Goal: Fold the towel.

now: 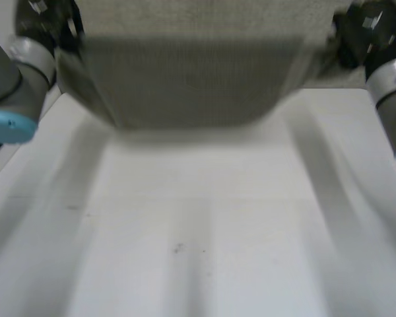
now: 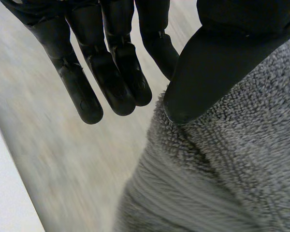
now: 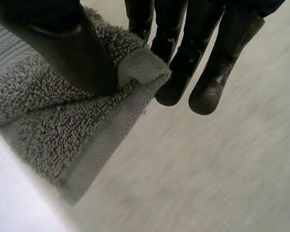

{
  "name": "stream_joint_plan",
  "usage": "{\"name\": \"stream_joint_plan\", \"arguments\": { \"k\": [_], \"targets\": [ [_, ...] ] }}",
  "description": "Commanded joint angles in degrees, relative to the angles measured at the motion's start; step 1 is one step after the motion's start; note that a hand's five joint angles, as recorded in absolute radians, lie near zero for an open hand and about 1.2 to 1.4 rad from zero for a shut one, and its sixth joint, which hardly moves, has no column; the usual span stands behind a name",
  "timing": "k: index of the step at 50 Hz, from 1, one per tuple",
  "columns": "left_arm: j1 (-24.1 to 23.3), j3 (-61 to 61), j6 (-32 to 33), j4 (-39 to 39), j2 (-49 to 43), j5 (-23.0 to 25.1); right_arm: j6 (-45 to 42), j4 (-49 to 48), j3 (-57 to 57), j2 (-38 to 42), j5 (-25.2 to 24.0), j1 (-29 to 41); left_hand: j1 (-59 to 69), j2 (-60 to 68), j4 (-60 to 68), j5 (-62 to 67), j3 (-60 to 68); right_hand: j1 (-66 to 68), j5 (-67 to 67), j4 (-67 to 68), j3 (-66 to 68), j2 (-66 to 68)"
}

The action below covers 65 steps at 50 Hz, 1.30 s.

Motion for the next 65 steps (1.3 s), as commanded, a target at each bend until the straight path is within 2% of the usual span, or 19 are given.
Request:
{"name": "stream_joint_plan", "arguments": {
  "k": [1,5,7,14,23,27,34,42,43,44,45,46,47,53,62,65],
  "targets": [
    [-1.10,-1.60,-8.89,1.01,4.89,-4.59,4.47,-6.11,-1.02,-0.99,-0.19,0.64,11.77,10.27,10.29,11.56,10.38,3.93,4.75,3.30,4.81,4.90],
    [-1.89,-9.18,-8.98,1.01,5.95,-4.07,4.65,-4.88,3.45,-0.73,-1.06,1.61,11.77,10.27,10.29,11.56,10.38,3.93,4.75,3.30,4.81,4.90],
    [-2.07,-18.71,-8.72,1.53,6.48,-3.98,4.39,-4.70,6.37,-0.55,-1.86,1.61,11.77,10.27,10.29,11.56,10.38,3.93,4.75,3.30,4.81,4.90],
    [-2.24,-34.81,-8.55,3.20,4.21,-3.98,1.76,-4.62,17.69,5.50,-10.28,1.26,11.77,10.27,10.29,11.56,10.38,3.93,4.75,3.30,4.81,4.90],
    [-2.95,-47.57,-8.20,2.51,3.92,-3.89,-6.77,-0.48,23.07,9.20,-10.91,-0.41,11.77,10.27,10.29,11.56,10.38,3.93,4.75,3.30,4.81,4.90],
    [-3.65,-50.56,-6.88,1.72,7.17,-3.80,-10.28,4.16,24.30,7.28,-10.82,-2.61,11.77,10.27,10.29,11.56,10.38,3.93,4.75,3.30,4.81,4.90],
    [-6.63,-56.98,-2.84,0.31,14.55,-3.80,-10.55,9.62,26.24,2.08,-11.53,-3.49,11.77,10.27,10.29,11.56,10.38,3.93,4.75,3.30,4.81,4.90],
    [-9.36,-62.17,-2.13,-2.24,20.88,-3.80,-10.91,14.46,29.58,-3.98,-12.23,-5.42,11.77,10.27,10.29,11.56,10.38,3.93,4.75,3.30,4.81,4.90],
    [-9.36,-62.17,-2.13,-2.24,20.89,-3.80,-10.91,15.59,29.75,-4.85,-12.14,-5.86,11.77,10.27,10.29,11.56,10.38,-17.66,-16.84,-18.29,-16.78,-16.69],
    [-9.36,-62.70,-2.13,-2.33,21.76,-3.80,-10.91,16.73,29.75,-5.64,-11.79,-6.30,5.13,3.63,3.65,4.93,3.74,-48.85,-48.03,-49.48,-47.97,-47.88],
    [-9.36,-62.70,-2.13,-2.33,21.77,-3.80,-10.91,16.74,29.75,-5.65,-11.79,-6.30,5.06,3.56,3.58,4.86,3.68,-49.17,-48.34,-49.79,-48.29,-48.19],
    [-9.36,-62.96,-2.13,-2.33,22.73,-3.80,-10.91,17.79,29.32,-6.35,-11.44,-6.65,-27.08,-28.58,-28.56,-27.28,-28.47,-65.16,-64.33,-65.78,-64.28,-64.18],
    [-9.36,-62.79,-1.96,-2.42,23.61,-3.89,-10.91,17.80,29.31,-6.35,-11.44,-6.65,-58.23,-59.73,-59.71,-58.44,-59.62,-65.32,-64.49,-65.94,-64.44,-64.34],
    [-8.23,-58.76,-1.16,-2.15,25.29,-3.80,-8.71,19.03,27.91,-8.81,-11.00,-7.36,-57.01,-58.51,-58.49,-57.21,-58.40,-66.07,-65.25,-66.70,-65.19,-65.10],
    [-4.88,-50.92,-1.07,-2.60,24.06,-3.80,3.93,19.20,23.87,-8.82,-10.73,-7.44,-54.15,-55.65,-55.63,-54.35,-55.54,-66.07,-65.25,-66.70,-65.19,-65.10],
    [-4.01,-47.60,-1.07,-2.68,20.65,-3.02,7.19,19.20,22.46,-7.42,-10.65,-7.18,-51.31,-52.81,-52.79,-51.51,-52.70,-66.07,-65.25,-66.70,-65.19,-65.10]
  ]
}}
